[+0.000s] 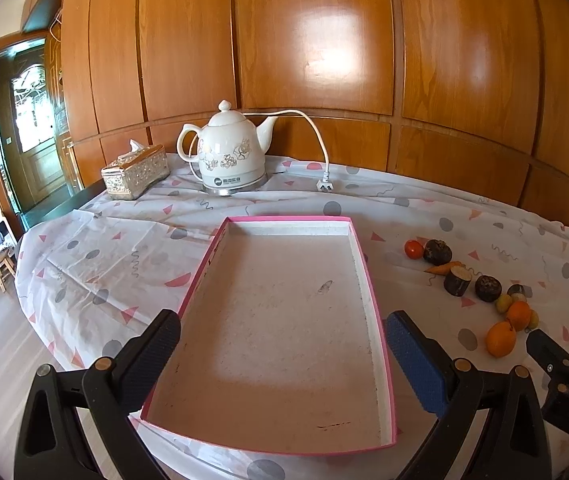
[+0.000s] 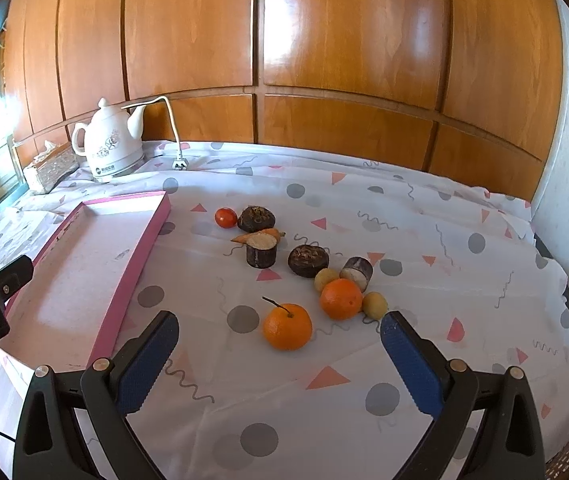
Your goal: Organize fruits
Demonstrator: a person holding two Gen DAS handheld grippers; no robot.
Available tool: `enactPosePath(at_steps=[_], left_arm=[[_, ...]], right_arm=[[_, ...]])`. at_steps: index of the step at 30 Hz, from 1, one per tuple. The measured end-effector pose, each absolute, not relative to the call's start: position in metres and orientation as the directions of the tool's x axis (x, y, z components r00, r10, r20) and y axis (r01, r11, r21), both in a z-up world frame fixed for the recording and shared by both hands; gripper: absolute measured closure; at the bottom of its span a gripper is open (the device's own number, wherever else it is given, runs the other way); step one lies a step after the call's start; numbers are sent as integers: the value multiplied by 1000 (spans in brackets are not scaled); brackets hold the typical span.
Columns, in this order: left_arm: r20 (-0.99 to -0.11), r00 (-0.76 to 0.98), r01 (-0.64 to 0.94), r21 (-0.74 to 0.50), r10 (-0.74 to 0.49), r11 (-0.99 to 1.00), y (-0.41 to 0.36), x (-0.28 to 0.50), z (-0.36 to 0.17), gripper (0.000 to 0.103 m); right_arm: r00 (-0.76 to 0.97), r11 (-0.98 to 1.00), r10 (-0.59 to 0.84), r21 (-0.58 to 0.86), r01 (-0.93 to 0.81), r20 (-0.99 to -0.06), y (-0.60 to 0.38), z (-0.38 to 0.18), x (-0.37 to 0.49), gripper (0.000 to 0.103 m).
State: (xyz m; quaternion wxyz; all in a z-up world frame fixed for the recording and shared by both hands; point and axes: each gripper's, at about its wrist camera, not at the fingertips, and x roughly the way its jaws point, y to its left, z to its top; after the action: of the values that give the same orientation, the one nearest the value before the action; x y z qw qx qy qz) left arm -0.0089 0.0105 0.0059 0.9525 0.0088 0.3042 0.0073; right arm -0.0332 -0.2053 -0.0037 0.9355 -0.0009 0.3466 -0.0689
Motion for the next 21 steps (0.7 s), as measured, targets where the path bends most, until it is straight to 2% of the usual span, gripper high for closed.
enactPosePath(at_steps=[21], left_arm=[[-592, 806, -20, 11, 23, 1000, 16, -7, 0, 0]], right_arm=[[747, 989, -149, -79, 128, -648, -199, -2, -28, 1]])
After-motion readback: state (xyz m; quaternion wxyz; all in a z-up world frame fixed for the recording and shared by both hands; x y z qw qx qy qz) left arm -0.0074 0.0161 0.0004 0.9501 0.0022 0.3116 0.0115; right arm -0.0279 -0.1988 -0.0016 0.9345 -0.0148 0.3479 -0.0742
